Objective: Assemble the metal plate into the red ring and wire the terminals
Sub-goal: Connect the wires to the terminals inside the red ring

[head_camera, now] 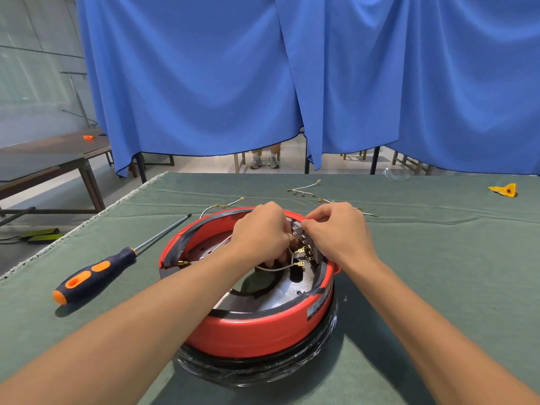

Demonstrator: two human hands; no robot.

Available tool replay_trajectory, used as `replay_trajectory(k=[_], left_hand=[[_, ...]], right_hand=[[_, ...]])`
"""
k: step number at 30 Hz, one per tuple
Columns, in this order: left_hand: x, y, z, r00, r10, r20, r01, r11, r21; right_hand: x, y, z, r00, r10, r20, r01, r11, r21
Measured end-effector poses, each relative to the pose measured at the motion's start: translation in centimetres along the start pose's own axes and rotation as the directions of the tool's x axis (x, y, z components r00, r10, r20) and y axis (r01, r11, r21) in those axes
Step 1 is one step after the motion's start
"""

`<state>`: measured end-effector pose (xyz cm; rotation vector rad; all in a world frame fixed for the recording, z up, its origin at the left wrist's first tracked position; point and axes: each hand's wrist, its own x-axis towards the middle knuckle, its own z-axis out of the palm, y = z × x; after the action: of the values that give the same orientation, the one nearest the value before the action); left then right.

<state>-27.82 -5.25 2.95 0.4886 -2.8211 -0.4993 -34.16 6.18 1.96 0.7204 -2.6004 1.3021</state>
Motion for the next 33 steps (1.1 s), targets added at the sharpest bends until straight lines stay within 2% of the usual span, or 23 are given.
replay_trajectory(k=[7,11,15,21,27,33], left_hand=[[-0.3,0.6,0.1,0.998,0.02,-0.054,-0.019,1.0,0.025],[-0.2,0.4,-0.2,1.0,0.0,0.004,0.001,1.0,-0.022],[-0.1,-0.1,-0.7,1.0,0.013,-0.022,-0.014,1.0,-0.004],[-0.1,-0.3,-0.6,0.998,0.025,0.05,-0.024,1.0,-0.01],[-0.2,0.2,-0.4,0.998,0.062,0.004,-0.062,0.993,0.098],[-0.3,0.4,-0.2,0.998,0.058,-0.029,-0.056,0.996,0.068]], right_hand=[[-0.2,0.0,-0.1,1.0,-0.009,0.002,0.009,1.0,0.01],[-0.2,-0.1,-0.2,1.0,0.009,0.003,-0.009,1.0,0.018],[-0.2,-0.1,-0.1,1.0,0.01,0.006,-0.011,1.0,0.012],[-0.1,0.0,-0.2,1.0,0.016,0.005,-0.016,1.0,0.015],[-0.2,-0.1,-0.2,1.0,0.002,0.0,-0.002,1.0,0.0],[-0.2,-0.2,-0.1,1.0,0.0,-0.01,-0.001,1.0,-0.021]])
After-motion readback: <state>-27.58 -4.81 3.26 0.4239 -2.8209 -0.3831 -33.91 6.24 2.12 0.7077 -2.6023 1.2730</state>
